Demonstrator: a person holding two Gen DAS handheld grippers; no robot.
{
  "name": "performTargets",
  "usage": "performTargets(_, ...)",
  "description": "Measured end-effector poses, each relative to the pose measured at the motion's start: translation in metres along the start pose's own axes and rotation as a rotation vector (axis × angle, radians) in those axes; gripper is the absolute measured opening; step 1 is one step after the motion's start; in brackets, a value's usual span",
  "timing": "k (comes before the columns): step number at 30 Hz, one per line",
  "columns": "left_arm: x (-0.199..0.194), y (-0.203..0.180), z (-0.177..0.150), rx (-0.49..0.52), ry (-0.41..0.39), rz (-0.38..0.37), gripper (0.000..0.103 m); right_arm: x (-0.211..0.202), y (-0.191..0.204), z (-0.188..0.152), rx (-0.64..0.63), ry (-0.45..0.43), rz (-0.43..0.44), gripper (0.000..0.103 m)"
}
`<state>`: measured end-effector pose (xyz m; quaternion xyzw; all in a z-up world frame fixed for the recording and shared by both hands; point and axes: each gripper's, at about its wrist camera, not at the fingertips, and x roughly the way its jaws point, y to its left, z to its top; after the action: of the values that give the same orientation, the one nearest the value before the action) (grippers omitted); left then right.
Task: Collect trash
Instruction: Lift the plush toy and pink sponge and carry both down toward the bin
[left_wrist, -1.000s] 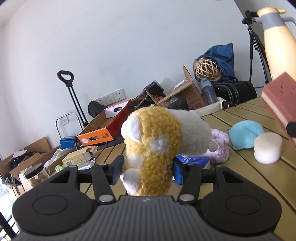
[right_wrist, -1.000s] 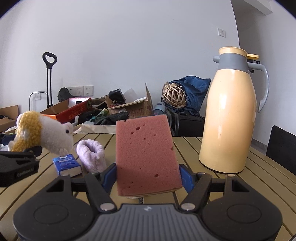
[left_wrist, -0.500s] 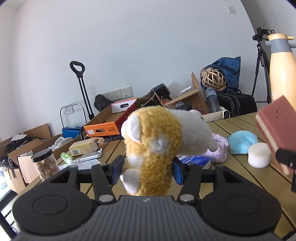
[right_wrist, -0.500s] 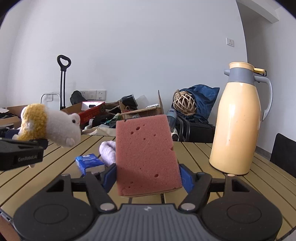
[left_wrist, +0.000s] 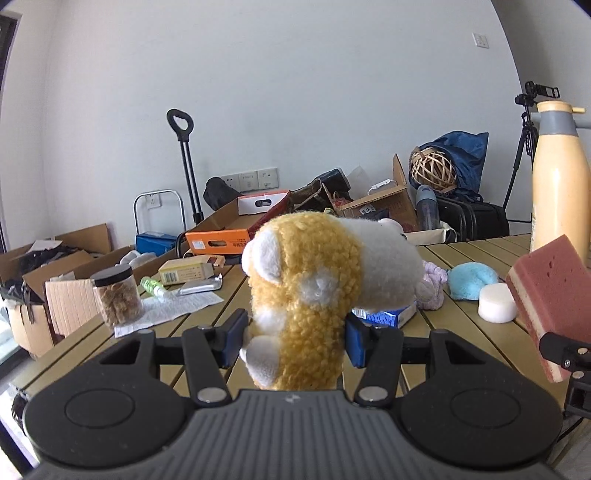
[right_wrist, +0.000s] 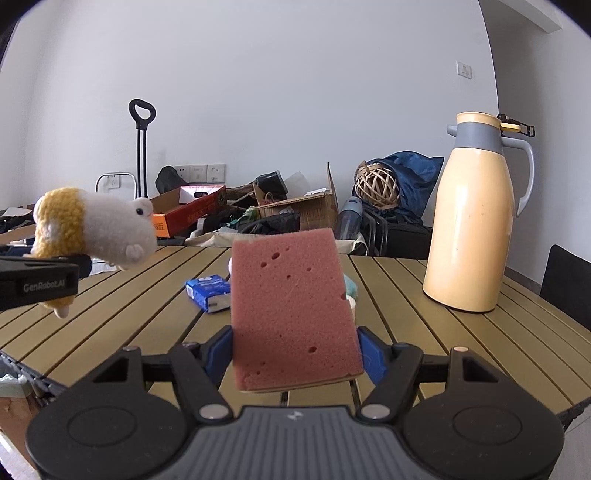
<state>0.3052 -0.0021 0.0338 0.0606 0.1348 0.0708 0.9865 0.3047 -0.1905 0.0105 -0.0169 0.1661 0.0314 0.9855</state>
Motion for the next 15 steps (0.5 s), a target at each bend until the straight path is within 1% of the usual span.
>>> performTargets(10, -0.054, 0.020, -0.012, -0.057, 0.005, -0.011, 0.055, -0.048, 0.008, -0.009, -0.016, 0.014, 0.014, 0.069)
performTargets(15, -0.081, 0.026, -0.020, -0.062, 0.009, -0.022, 0.055, -0.073, 0.012, -0.016, -0.027, 0.016, 0.030, 0.069)
